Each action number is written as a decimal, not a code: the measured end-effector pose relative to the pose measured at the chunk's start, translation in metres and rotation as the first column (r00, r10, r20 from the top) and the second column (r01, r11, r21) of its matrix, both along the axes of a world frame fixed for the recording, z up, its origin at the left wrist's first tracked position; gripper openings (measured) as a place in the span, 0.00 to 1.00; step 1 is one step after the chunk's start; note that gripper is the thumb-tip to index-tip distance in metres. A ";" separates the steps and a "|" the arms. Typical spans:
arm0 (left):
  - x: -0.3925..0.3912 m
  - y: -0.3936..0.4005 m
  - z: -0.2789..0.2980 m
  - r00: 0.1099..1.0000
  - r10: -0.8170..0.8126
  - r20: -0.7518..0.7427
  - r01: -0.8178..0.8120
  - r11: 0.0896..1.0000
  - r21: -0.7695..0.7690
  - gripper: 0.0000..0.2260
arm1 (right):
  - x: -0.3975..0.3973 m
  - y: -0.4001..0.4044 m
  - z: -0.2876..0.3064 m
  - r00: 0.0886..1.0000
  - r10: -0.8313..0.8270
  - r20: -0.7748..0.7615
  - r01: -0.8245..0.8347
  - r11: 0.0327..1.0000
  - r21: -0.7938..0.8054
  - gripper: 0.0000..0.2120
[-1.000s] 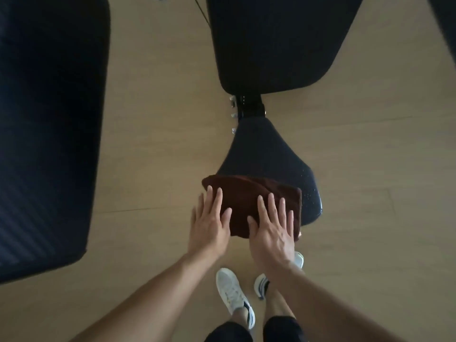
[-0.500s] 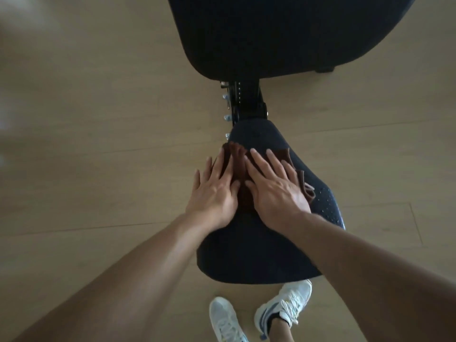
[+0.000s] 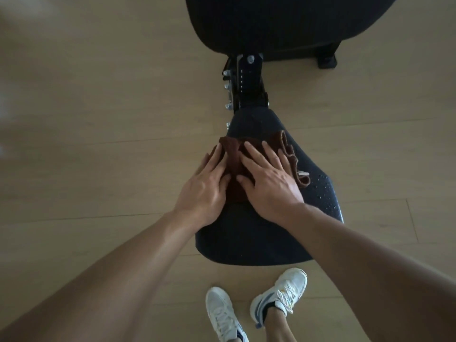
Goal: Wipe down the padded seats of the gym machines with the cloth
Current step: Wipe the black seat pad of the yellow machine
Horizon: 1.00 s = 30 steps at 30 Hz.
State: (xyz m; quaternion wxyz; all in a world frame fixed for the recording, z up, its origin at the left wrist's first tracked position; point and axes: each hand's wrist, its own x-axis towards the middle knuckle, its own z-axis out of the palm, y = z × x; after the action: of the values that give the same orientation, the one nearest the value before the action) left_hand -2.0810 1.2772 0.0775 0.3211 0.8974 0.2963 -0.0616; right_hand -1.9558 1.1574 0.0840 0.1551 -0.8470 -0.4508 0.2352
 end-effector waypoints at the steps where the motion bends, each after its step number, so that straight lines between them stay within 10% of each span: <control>1: -0.008 -0.003 0.001 1.000 -0.008 0.009 0.008 1.000 0.006 0.24 | -0.005 -0.002 0.002 1.000 0.003 -0.002 -0.003 1.000 -0.006 0.26; 17: -0.075 -0.107 0.015 0.963 -0.257 -0.081 0.268 0.942 0.200 0.24 | -0.083 -0.101 0.036 0.944 -0.329 0.025 0.328 0.944 0.047 0.18; 26: 0.022 -0.131 0.016 0.903 -0.427 -0.047 0.429 0.894 0.128 0.27 | -0.081 -0.160 0.018 0.619 -0.740 -0.263 0.778 0.623 0.079 0.25; 30: 0.057 -0.118 0.009 0.902 -0.428 -0.057 0.432 0.891 0.137 0.26 | -0.058 -0.144 0.010 0.700 -0.687 -0.195 0.708 0.704 0.059 0.25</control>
State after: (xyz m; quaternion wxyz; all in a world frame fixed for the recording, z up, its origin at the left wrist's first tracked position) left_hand -2.0235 1.1594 0.0868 0.2289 0.9610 0.0983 -0.1204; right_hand -2.0141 1.0131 0.0937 0.3223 -0.9213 -0.0964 0.1953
